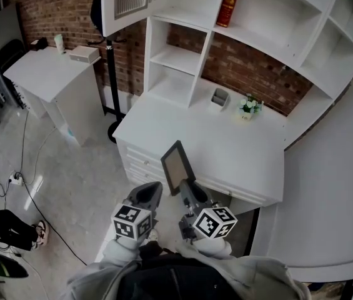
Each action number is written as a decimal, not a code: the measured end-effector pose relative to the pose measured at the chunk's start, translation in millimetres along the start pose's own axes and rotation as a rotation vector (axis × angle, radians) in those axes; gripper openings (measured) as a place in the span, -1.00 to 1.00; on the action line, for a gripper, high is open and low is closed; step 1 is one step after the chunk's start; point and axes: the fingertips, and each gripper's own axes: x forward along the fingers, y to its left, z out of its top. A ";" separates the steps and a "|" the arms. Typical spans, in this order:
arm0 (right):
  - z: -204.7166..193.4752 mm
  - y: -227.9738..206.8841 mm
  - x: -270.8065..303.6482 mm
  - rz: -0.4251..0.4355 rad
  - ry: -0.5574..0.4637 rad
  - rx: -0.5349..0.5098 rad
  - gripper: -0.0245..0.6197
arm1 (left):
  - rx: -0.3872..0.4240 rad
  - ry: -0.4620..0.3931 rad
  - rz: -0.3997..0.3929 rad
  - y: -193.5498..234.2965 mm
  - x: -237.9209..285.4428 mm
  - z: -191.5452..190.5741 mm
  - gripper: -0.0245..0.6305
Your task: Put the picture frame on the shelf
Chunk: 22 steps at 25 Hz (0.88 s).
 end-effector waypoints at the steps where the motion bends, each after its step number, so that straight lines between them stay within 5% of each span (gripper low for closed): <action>1: 1.5 -0.5 4.9 0.001 0.000 0.002 -0.72 | -0.001 0.008 -0.002 2.7 2.0 2.4 -0.91; 22: 16.3 -20.6 63.7 -0.002 -0.040 0.022 -0.72 | 0.025 0.032 -0.044 43.9 36.5 19.5 -0.91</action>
